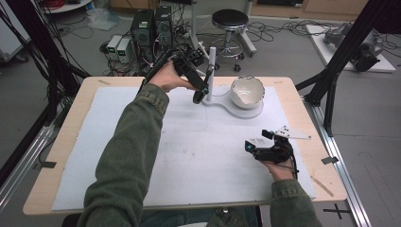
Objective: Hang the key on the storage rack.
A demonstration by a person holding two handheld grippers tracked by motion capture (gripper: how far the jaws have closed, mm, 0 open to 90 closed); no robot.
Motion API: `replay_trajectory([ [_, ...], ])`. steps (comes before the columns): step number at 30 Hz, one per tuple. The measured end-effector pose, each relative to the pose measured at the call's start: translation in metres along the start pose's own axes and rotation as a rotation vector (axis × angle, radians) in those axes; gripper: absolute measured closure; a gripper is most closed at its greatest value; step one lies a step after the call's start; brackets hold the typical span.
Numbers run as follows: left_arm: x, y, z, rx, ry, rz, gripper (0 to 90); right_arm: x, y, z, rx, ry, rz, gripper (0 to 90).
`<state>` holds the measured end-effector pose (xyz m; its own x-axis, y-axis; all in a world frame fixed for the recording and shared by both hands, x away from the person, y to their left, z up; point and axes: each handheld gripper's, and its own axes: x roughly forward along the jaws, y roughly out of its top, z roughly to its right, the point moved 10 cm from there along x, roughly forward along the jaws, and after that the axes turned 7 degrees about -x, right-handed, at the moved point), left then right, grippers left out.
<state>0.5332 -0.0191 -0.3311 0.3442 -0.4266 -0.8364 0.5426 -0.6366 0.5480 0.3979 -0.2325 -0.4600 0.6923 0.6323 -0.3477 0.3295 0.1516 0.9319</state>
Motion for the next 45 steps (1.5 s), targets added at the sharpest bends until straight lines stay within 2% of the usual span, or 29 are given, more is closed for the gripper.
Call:
replay_trajectory([
  [3, -0.005, -0.005, 0.006, -0.001, -0.014, 0.018, 1.7, 0.000, 0.000, 0.000, 0.002, 0.000, 0.003, 0.6],
  [6, -0.010, -0.010, 0.012, 0.020, -0.015, 0.025, 1.7, 0.000, -0.001, -0.001, 0.007, 0.003, -0.006, 0.6],
  [10, -0.016, -0.017, 0.015, 0.019, -0.023, 0.041, 1.6, 0.000, 0.000, -0.001, 0.003, 0.000, -0.005, 0.6],
  [12, -0.018, -0.023, 0.015, 0.019, -0.005, 0.041, 1.6, -0.001, 0.000, -0.001, 0.002, -0.003, -0.004, 0.6],
  [20, -0.026, -0.047, 0.018, 0.009, -0.013, 0.077, 1.7, 0.000, -0.002, -0.001, -0.005, -0.002, -0.015, 0.6],
  [29, -0.023, -0.080, 0.026, 0.023, -0.005, 0.081, 1.7, 0.000, -0.002, -0.002, -0.011, -0.004, -0.020, 0.6],
  [32, -0.023, -0.089, 0.025, 0.012, -0.001, 0.095, 1.7, 0.000, -0.002, -0.002, -0.006, -0.005, -0.020, 0.6],
  [41, -0.024, -0.121, 0.014, -0.064, 0.008, 0.141, 1.7, 0.001, -0.004, -0.002, -0.013, -0.005, -0.030, 0.6],
  [45, -0.025, -0.134, 0.014, -0.062, 0.012, 0.143, 1.7, 0.000, -0.003, -0.002, -0.012, -0.011, -0.027, 0.6],
])
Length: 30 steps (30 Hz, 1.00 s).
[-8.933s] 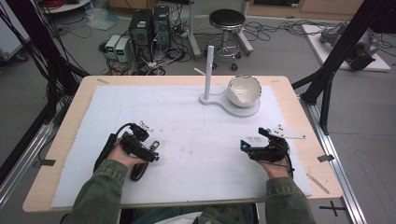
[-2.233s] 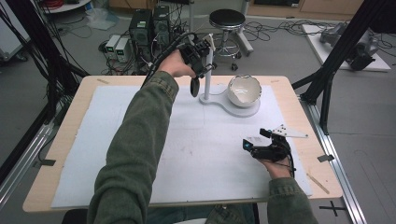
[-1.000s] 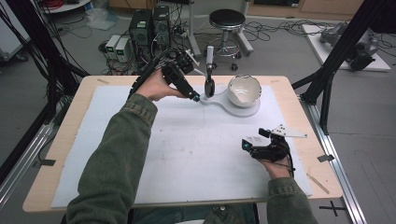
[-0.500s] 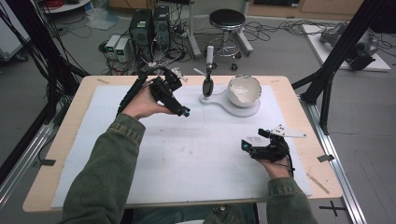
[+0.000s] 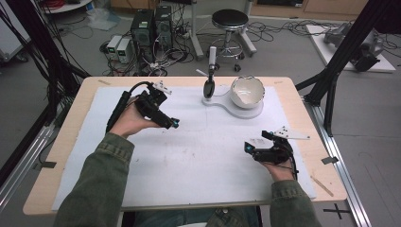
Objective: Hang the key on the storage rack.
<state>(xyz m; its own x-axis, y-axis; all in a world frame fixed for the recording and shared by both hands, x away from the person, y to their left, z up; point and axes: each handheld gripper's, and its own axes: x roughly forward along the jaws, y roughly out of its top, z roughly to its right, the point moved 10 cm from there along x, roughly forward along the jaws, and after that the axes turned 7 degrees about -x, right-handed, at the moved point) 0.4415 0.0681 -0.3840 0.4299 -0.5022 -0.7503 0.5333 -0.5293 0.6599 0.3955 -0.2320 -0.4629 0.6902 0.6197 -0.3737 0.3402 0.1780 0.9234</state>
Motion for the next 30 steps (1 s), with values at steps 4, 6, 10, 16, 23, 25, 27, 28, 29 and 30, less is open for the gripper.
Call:
replay_trajectory([
  [4, 0.003, -0.014, -0.001, -0.017, 0.009, -0.004, 1.7, 0.000, 0.000, -0.001, -0.003, -0.001, -0.001, 0.6],
  [6, 0.006, -0.024, -0.003, -0.026, 0.017, -0.013, 1.7, 0.000, -0.001, 0.000, -0.003, 0.000, -0.004, 0.6],
  [10, 0.006, -0.042, -0.006, -0.068, 0.020, 0.003, 1.7, 0.000, -0.001, 0.002, -0.005, -0.005, -0.001, 0.6],
  [16, -0.005, -0.068, -0.013, -0.089, 0.038, 0.050, 1.7, -0.001, -0.001, 0.001, 0.001, -0.007, -0.006, 0.6],
  [23, -0.016, -0.095, -0.024, -0.088, 0.078, 0.124, 1.7, 0.000, -0.002, 0.000, -0.003, -0.008, -0.010, 0.5],
  [25, -0.016, -0.101, -0.023, -0.096, 0.064, 0.126, 1.7, 0.000, -0.002, 0.000, -0.004, -0.008, -0.011, 0.6],
  [27, -0.016, -0.109, -0.025, -0.107, 0.073, 0.119, 1.7, 0.000, -0.002, 0.001, -0.004, -0.009, -0.013, 0.6],
  [28, -0.016, -0.114, -0.027, -0.113, 0.082, 0.113, 1.7, 0.000, -0.002, 0.001, -0.005, -0.009, -0.013, 0.5],
  [29, -0.017, -0.118, -0.029, -0.120, 0.092, 0.117, 1.7, 0.000, -0.002, 0.000, -0.005, -0.009, -0.013, 0.6],
  [30, -0.018, -0.123, -0.032, -0.135, 0.102, 0.123, 1.7, 0.000, -0.002, 0.000, -0.004, -0.008, -0.015, 0.6],
])
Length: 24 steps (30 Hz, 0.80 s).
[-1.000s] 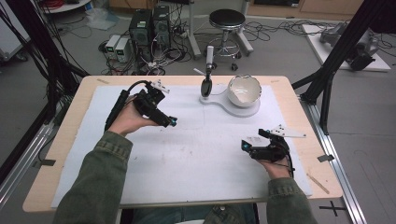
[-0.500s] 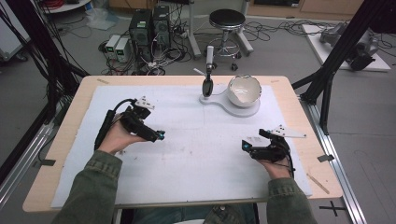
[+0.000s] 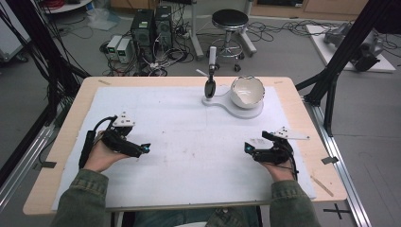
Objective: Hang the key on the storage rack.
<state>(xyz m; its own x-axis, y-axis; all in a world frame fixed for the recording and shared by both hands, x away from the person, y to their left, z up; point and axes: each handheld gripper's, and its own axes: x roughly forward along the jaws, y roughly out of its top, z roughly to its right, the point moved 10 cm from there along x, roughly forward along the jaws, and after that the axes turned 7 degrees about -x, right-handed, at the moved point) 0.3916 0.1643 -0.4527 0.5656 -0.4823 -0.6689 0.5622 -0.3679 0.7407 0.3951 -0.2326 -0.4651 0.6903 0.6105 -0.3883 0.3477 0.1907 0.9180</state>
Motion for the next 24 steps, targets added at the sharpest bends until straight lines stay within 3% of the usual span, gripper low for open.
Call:
replay_trajectory([
  [12, -0.028, -0.032, -0.034, -0.132, 0.098, 0.141, 1.7, -0.001, 0.001, 0.000, -0.014, -0.007, 0.012, 0.6],
  [14, -0.033, -0.036, -0.036, -0.149, 0.094, 0.164, 1.7, -0.001, 0.001, 0.000, -0.014, -0.006, 0.011, 0.6],
  [19, -0.051, -0.045, -0.043, -0.180, 0.135, 0.279, 1.7, -0.002, 0.002, -0.001, -0.011, -0.005, 0.014, 0.6],
  [24, -0.053, -0.054, -0.049, -0.212, 0.157, 0.292, 1.7, -0.002, 0.001, 0.000, -0.007, -0.007, 0.012, 0.6],
])
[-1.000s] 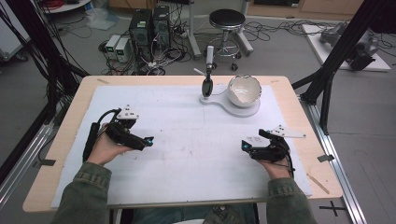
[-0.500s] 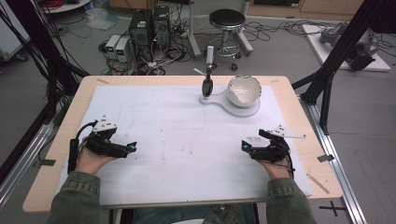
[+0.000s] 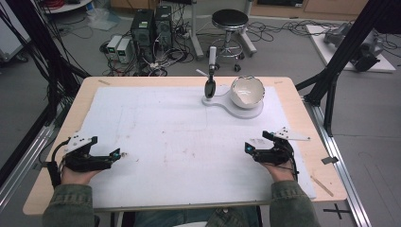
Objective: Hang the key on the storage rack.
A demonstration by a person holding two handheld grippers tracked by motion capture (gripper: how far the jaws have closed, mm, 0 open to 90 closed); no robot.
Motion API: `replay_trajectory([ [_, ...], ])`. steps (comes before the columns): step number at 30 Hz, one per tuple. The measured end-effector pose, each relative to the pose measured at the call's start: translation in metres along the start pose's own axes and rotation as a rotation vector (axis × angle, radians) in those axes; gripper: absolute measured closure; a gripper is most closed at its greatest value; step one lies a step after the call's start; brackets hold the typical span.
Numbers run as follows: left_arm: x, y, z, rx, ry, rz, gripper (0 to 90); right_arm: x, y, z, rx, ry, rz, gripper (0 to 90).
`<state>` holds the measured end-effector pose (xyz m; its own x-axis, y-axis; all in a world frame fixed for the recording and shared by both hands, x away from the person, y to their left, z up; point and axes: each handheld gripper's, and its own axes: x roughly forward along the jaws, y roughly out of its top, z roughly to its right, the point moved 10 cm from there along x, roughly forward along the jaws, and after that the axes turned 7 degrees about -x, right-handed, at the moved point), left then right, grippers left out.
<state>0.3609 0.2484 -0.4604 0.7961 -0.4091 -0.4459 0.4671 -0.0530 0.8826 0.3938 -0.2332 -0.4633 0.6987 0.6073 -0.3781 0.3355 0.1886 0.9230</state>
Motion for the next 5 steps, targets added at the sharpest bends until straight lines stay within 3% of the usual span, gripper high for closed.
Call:
replay_trajectory([
  [5, 0.0026, 0.0001, 0.0016, 0.017, 0.003, 0.004, 1.7, 0.0013, -0.0005, 0.0010, -0.007, -0.001, 0.000, 0.6],
])
